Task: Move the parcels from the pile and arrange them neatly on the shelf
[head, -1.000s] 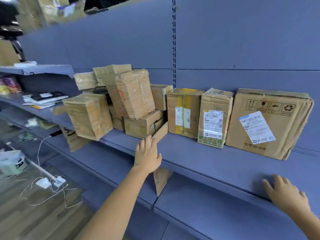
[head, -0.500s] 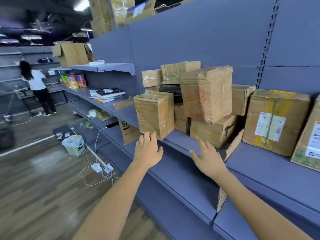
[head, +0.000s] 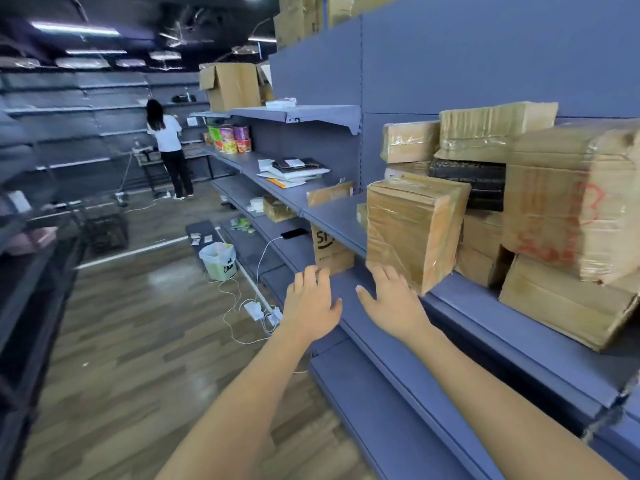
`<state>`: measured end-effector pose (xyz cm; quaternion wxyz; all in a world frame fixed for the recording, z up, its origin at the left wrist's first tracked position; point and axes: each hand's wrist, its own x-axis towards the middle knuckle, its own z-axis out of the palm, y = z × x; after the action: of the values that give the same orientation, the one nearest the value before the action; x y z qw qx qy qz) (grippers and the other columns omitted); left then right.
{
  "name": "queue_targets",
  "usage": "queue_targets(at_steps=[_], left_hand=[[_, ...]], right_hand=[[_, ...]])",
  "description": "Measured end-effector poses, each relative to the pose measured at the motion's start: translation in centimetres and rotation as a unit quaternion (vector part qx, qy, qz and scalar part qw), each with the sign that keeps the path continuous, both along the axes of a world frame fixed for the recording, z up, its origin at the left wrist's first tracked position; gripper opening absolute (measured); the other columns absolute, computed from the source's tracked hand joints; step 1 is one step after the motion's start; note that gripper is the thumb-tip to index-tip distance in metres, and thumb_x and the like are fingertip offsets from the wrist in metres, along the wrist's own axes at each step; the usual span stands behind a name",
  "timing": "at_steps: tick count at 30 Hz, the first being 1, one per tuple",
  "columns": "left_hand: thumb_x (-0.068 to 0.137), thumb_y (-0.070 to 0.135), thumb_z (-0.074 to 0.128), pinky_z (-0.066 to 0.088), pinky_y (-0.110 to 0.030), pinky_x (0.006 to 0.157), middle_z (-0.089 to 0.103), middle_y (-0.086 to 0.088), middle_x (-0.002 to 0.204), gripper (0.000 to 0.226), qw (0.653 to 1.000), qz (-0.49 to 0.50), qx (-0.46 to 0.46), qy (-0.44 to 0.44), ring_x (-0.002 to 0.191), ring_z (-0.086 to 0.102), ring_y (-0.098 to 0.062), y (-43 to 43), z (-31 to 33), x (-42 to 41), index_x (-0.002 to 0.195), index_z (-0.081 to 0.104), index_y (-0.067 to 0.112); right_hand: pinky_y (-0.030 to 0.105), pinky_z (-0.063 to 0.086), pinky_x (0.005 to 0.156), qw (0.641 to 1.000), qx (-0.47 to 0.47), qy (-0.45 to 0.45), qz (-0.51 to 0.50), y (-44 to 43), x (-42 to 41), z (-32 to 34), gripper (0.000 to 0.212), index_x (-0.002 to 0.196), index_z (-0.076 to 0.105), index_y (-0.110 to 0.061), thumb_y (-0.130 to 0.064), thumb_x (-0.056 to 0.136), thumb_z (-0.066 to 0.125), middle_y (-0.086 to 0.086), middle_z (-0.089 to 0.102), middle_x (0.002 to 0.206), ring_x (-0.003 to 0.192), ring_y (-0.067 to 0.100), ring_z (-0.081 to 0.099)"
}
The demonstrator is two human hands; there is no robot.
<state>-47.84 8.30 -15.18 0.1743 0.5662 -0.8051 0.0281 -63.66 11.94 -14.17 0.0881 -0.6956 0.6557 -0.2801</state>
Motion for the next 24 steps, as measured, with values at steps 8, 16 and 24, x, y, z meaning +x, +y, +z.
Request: queue_targets(at_steps=[8, 16, 24], left_hand=[[0.093, 0.038, 0.049, 0.032, -0.038, 0.103, 0.03, -0.009, 0.144, 0.062, 1.0, 0.012, -0.022, -0.016, 0.128, 0.032, -0.03, -10.2, 1.3, 1.7, 0.144, 0.027, 0.009], [0.095, 0.039, 0.045, 0.034, -0.038, 0.101, 0.032, -0.008, 0.142, 0.056, 0.999, 0.016, -0.04, -0.016, 0.127, 0.034, -0.028, -21.9, 3.2, 1.9, 0.141, 0.032, 0.01], [0.095, 0.038, 0.047, 0.033, -0.041, 0.101, 0.032, -0.01, 0.141, 0.056, 0.999, -0.006, 0.036, -0.013, 0.126, 0.033, -0.031, -29.9, 0.1, 1.2, 0.14, 0.032, 0.009]], right_hand=[[0.044, 0.027, 0.113, 0.999, -0.015, -0.006, 0.037, -11.7, 2.2, 0.8, 0.058, 0.151, 0.026, -0.016, -0.037, 0.1, 0.043, 0.001, 0.027, 0.156, 0.143, 0.025, 0.026], [0.043, 0.029, 0.113, 0.999, -0.013, 0.006, 0.028, -24.1, 2.0, 2.1, 0.057, 0.151, 0.026, -0.018, -0.04, 0.1, 0.04, -0.001, 0.024, 0.157, 0.144, 0.023, 0.023], [0.041, 0.025, 0.114, 0.999, 0.027, -0.043, -0.005, -30.5, 2.4, -1.2, 0.057, 0.15, 0.027, -0.017, -0.035, 0.099, 0.046, 0.001, 0.024, 0.157, 0.143, 0.024, 0.02]])
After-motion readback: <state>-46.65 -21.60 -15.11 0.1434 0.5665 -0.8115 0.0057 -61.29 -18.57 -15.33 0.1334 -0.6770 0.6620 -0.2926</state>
